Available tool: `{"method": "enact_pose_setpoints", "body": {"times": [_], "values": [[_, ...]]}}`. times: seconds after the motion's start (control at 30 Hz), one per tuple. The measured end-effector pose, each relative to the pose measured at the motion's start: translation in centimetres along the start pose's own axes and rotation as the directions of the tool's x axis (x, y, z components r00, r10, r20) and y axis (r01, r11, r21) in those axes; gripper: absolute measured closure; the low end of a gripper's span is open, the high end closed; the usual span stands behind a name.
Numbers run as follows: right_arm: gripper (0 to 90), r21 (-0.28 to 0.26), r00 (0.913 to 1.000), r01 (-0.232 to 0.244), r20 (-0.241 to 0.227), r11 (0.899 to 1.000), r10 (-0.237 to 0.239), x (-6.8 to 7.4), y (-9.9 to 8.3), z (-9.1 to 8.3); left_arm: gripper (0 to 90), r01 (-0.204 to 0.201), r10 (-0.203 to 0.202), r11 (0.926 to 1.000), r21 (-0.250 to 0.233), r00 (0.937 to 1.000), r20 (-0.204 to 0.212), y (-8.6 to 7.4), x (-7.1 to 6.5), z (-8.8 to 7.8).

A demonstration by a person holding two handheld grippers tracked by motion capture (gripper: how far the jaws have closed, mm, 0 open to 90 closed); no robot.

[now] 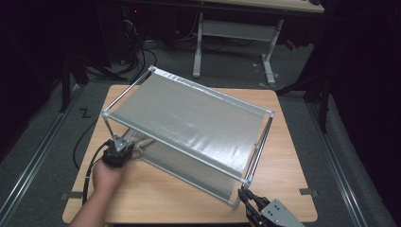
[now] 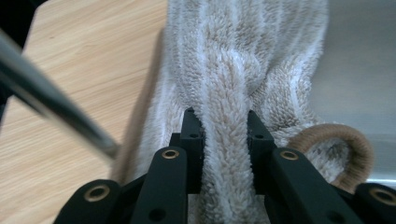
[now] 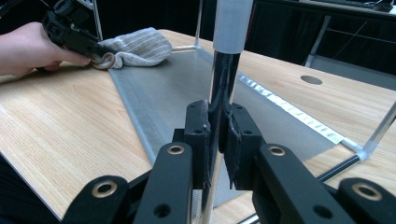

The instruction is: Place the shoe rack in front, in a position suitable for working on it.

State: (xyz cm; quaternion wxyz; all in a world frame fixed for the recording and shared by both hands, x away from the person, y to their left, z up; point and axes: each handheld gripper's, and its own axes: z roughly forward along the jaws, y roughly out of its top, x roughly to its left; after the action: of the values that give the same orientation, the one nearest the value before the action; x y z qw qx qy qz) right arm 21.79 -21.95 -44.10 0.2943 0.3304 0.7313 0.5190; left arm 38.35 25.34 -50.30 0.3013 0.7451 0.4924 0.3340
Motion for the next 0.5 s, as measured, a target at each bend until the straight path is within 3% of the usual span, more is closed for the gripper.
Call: {"method": "enact_pose_setpoints", "body": {"times": [0.13, 0.23, 0.27, 0.3, 0.37, 0.5], "values": [[80.4, 0.0, 1.0, -0.001, 0.002, 1.0, 0.001, 0.0, 0.0, 0.0, 74.7, -0.019, 0.019, 0.9997, -0.015, 0.9996, 0.022, 0.4, -1.5, -0.5], [80.4, 0.0, 1.0, -0.002, 0.001, 1.0, 0.002, 0.0, 0.0, 0.0, 74.8, 0.0, 0.001, 0.9993, -0.037, 0.9993, 0.038, 0.6, -2.1, -0.8], [80.4, 0.0, 1.0, -0.004, 0.001, 1.0, 0.004, 0.0, 0.0, 0.0, 74.8, -0.01, 0.012, 0.9989, -0.045, 0.999, 0.043, 0.7, -2.3, -1.1], [80.4, 0.0, 1.0, -0.003, 0.002, 1.0, 0.003, 0.0, 0.0, 0.0, 74.8, -0.012, 0.017, 0.997, -0.077, 0.998, 0.06, 0.9, -2.9, -1.8], [80.4, -0.001, 1.0, -0.002, 0.0, 1.0, 0.002, 0.0, 0.0, 0.0, 74.8, 0.002, 0.005, 0.995, -0.1, 0.9973, 0.073, 1.0, -3.3, -2.2], [80.4, -0.002, 1.0, 0.0, 0.002, 1.0, 0.0, 0.0, 0.0, 0.0, 74.7, -0.002, 0.021, 0.9868, -0.162, 0.9928, 0.118, 1.0, -4.7, -3.9]]}}
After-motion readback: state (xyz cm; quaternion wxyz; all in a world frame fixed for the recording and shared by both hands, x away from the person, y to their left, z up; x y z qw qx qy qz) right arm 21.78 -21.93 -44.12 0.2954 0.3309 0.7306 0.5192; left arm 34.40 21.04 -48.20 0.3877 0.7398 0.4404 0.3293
